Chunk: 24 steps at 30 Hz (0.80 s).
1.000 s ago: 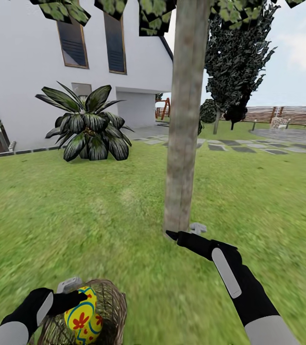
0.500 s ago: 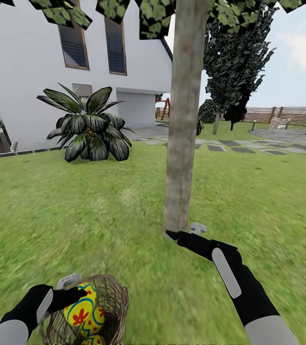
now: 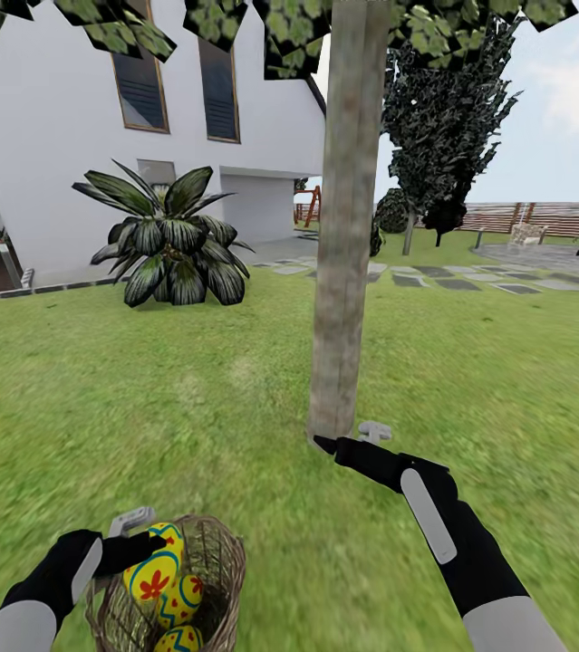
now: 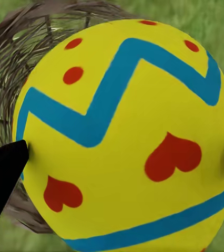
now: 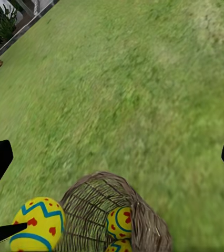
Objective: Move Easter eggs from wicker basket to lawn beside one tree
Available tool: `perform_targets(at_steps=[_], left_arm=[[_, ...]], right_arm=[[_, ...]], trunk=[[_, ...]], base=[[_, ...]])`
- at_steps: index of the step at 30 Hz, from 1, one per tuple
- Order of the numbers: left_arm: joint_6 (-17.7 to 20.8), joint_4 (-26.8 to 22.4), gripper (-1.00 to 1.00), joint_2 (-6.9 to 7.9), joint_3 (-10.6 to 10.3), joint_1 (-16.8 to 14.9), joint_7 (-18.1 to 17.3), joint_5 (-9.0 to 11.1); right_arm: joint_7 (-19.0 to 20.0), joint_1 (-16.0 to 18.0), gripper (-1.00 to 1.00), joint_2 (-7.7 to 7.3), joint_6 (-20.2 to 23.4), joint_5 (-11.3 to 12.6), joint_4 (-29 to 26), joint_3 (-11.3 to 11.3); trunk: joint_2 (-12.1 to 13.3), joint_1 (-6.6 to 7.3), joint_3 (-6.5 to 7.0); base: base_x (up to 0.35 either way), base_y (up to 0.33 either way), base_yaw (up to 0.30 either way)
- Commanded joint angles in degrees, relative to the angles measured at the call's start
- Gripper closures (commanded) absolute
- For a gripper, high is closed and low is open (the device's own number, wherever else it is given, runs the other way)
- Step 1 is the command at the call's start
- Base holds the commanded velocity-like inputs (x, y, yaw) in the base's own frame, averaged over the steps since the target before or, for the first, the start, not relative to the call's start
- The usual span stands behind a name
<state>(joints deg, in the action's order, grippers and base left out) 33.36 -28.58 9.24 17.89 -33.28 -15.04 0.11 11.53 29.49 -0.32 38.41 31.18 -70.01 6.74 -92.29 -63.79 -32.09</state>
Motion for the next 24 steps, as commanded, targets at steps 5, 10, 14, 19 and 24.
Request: perform_targets(at_steps=[5, 10, 14, 19, 24], left_arm=[[0.6, -2.6, 1.0, -0.03, 0.3, 0.2, -0.2, -0.1], [4.5, -9.6, 1.0, 0.02, 0.3, 0.6, 0.2, -0.1], [14.9, -24.3, 1.0, 0.01, 0.4, 0.7, 0.2, -0.1], [26.6, -40.6, 1.0, -0.02, 0.5, 0.7, 0.2, -0.5], [26.6, -35.9, 1.0, 0.3, 0.5, -0.4, 1.4, -0.9]], right_arm=[[0.1, 0.0, -1.0, -0.03, 0.2, -0.1, 0.0, 0.0], [0.1, 0.0, -1.0, -0.04, 0.2, -0.1, 0.2, 0.0], [0.0, 0.0, -1.0, -0.08, 0.2, -0.1, 0.4, 0.0], [0.0, 0.0, -1.0, -0.17, 0.2, -0.1, 0.5, -0.4], [0.0, 0.0, -1.0, -0.39, 0.2, -0.1, 0.4, -0.6]], trunk=[[2.0, 1.11, 0.84], [4.0, 2.21, 1.74], [5.6, 3.08, 2.46], [7.6, 4.18, 3.35], [9.6, 5.28, 4.25]], base=[[0.0, 0.0, 0.0], [0.0, 0.0, 0.0], [0.0, 0.0, 0.0], [0.0, 0.0, 0.0], [0.0, 0.0, 0.0]])
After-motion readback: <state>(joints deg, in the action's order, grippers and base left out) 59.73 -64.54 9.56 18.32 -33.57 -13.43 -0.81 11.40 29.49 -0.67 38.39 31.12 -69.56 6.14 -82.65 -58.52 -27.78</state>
